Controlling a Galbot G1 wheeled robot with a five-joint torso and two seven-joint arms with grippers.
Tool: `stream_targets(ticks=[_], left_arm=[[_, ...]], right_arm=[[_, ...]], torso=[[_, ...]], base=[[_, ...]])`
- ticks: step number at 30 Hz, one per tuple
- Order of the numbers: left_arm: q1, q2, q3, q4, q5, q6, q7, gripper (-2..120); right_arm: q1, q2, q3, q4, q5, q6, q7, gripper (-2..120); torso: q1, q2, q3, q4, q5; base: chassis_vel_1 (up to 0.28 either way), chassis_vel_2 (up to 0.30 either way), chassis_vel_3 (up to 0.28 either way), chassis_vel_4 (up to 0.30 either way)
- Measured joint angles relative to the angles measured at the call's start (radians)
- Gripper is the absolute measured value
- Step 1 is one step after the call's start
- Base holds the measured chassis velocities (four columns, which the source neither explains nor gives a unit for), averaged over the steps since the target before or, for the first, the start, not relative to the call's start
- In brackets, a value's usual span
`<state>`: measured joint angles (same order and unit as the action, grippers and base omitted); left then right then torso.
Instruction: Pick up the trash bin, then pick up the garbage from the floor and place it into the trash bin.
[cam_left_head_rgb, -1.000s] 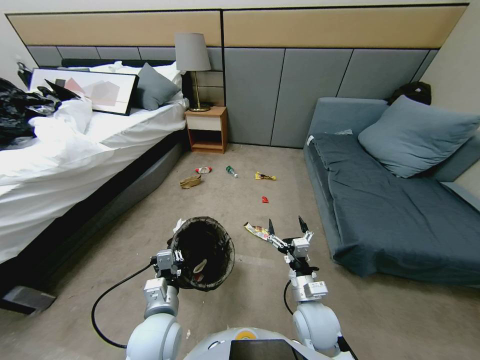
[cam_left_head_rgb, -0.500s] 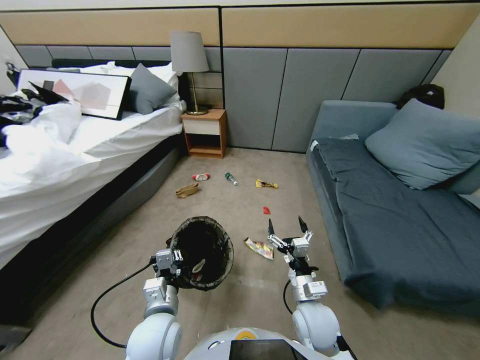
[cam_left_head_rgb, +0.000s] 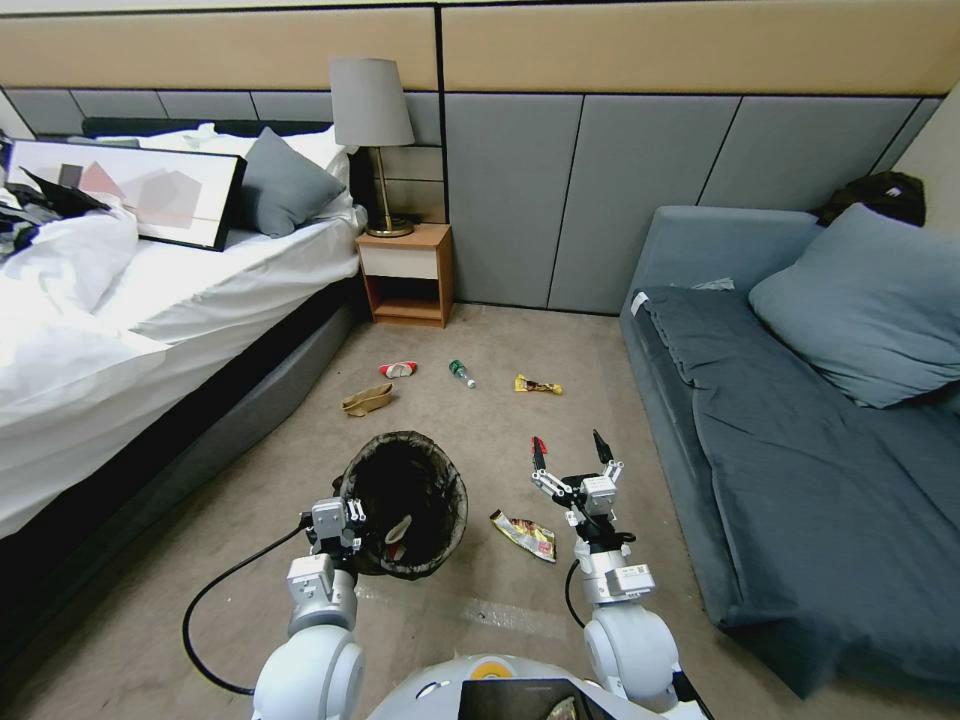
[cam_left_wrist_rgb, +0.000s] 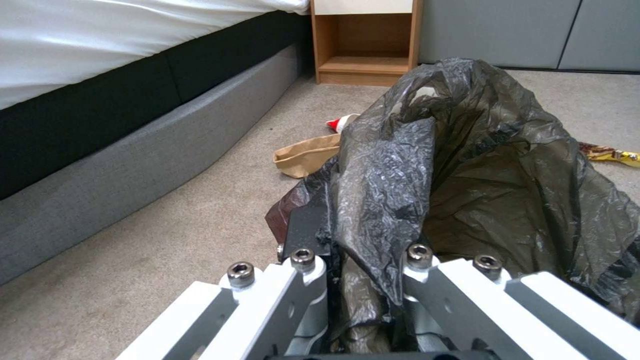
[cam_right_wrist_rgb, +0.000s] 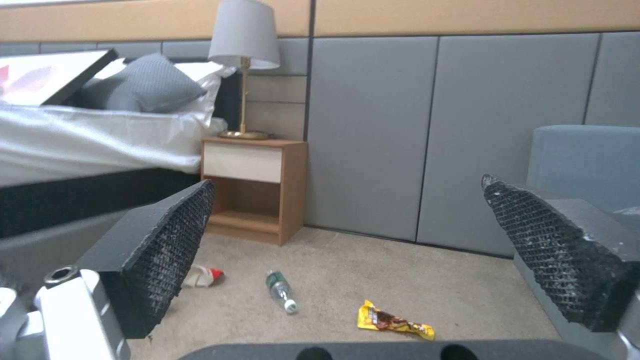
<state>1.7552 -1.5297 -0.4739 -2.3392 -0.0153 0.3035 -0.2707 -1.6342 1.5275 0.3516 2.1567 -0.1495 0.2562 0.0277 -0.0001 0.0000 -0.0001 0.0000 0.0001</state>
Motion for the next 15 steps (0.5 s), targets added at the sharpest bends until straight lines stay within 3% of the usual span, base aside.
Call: stream_targets(ticks=[15], left_arm=[[0.003,0.005,0.000,-0.002,0.001,0.000,0.001,7]], right_arm=[[0.039,-0.163,-0.013,-0.047,0.084,-0.088,-0.020,100]], torso=[[0.000,0.000,0.000,0.0000,0.0000]], base=[[0.000,0.000,0.000,0.000]])
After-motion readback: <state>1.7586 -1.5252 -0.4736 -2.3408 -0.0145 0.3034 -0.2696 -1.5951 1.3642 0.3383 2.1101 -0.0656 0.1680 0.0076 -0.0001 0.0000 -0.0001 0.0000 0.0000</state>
